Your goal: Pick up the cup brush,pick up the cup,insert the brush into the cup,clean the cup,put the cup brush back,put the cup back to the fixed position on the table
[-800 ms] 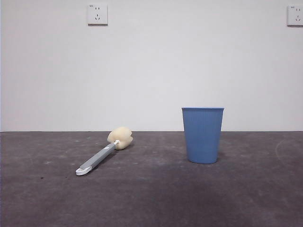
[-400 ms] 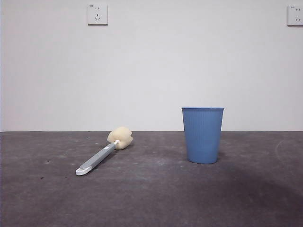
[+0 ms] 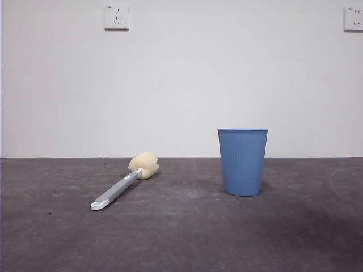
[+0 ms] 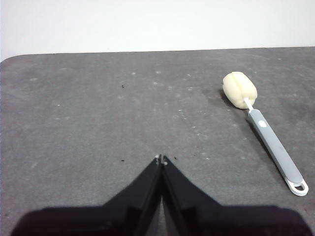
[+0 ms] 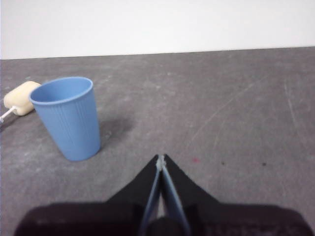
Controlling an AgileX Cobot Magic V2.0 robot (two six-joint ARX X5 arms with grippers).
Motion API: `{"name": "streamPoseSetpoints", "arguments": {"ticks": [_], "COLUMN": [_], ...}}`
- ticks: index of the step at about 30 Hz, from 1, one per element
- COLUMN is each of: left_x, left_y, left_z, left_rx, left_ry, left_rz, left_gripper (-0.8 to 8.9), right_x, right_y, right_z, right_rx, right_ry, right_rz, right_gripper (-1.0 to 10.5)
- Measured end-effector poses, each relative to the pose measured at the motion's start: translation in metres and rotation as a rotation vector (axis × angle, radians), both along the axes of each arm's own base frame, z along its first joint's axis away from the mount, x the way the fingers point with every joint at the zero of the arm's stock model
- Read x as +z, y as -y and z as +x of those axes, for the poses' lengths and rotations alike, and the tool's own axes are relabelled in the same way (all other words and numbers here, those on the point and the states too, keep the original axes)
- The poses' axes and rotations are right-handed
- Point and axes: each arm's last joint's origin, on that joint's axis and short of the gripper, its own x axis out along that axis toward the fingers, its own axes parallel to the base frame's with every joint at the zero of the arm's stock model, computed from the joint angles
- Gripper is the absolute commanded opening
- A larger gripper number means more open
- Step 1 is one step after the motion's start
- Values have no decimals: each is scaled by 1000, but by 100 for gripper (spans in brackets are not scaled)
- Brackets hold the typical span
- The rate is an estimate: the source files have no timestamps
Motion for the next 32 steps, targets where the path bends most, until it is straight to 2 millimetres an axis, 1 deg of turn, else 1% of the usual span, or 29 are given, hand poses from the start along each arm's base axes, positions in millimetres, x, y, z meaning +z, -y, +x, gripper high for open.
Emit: {"name": "streamPoseSetpoints", "arguments": {"ticks": [3,32], "left_x": [0,0], "left_y": [0,0], "left_z": [0,0], "left_rx": [0,0], "left_ry": [0,0], "left_rz": [0,0], "left_gripper": [-3,-3], "right_x": [-6,-6], "right_y": [0,0], "right_z": [0,0], "right_rx": [-3,-5], "right_ry": [-11,-13], "right_rz": [14,33], "right_gripper": [1,1]}}
